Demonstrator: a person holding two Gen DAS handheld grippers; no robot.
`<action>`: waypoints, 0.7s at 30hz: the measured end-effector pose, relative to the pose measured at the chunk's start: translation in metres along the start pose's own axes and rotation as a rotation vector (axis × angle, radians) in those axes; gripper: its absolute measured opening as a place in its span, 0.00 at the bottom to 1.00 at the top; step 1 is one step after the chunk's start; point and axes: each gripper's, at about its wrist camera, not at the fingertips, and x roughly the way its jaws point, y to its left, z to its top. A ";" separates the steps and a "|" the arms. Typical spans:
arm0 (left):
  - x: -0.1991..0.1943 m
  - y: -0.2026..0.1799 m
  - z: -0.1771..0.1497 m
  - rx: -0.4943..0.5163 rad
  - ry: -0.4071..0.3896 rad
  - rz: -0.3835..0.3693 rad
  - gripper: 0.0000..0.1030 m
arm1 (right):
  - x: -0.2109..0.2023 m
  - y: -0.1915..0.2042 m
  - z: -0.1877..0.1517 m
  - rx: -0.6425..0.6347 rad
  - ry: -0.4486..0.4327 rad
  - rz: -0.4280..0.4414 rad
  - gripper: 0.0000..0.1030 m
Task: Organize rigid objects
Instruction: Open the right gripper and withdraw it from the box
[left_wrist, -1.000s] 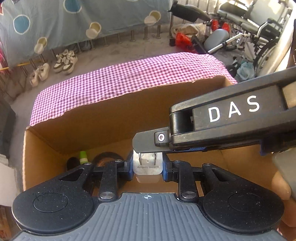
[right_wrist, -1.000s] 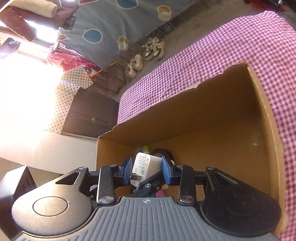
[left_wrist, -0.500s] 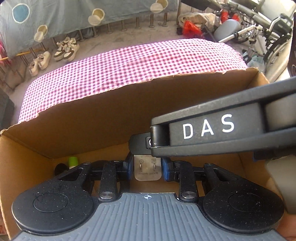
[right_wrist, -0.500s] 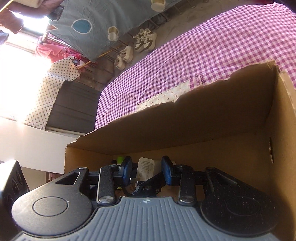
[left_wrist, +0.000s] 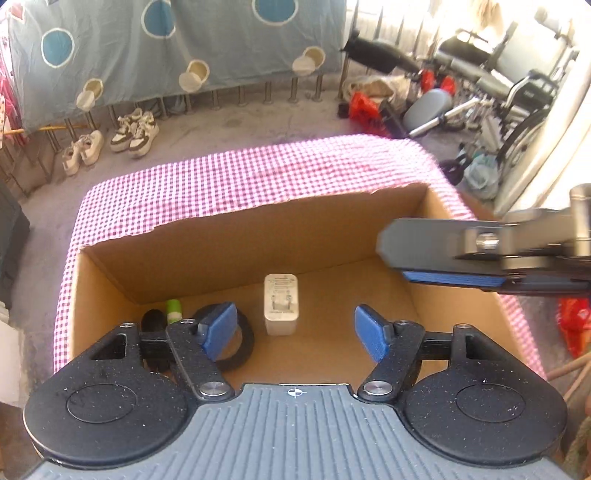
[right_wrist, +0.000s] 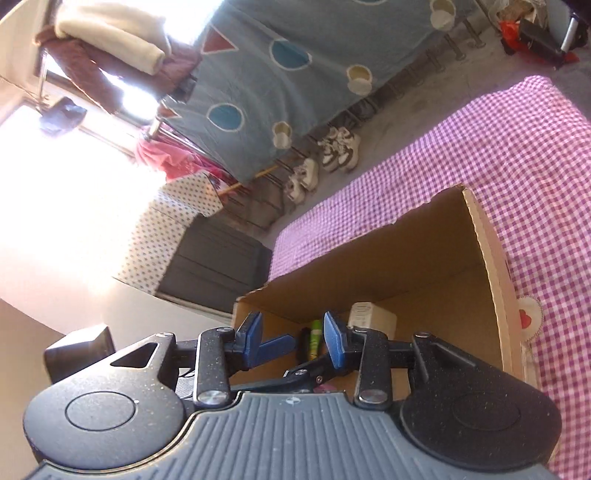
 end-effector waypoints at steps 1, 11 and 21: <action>-0.010 -0.001 -0.002 -0.001 -0.016 -0.017 0.74 | -0.013 0.003 -0.006 -0.006 -0.025 0.022 0.40; -0.105 -0.005 -0.042 0.005 -0.213 -0.195 0.96 | -0.104 0.018 -0.074 -0.054 -0.221 0.152 0.59; -0.118 -0.002 -0.141 0.007 -0.268 -0.220 1.00 | -0.128 0.021 -0.176 -0.204 -0.356 -0.072 0.99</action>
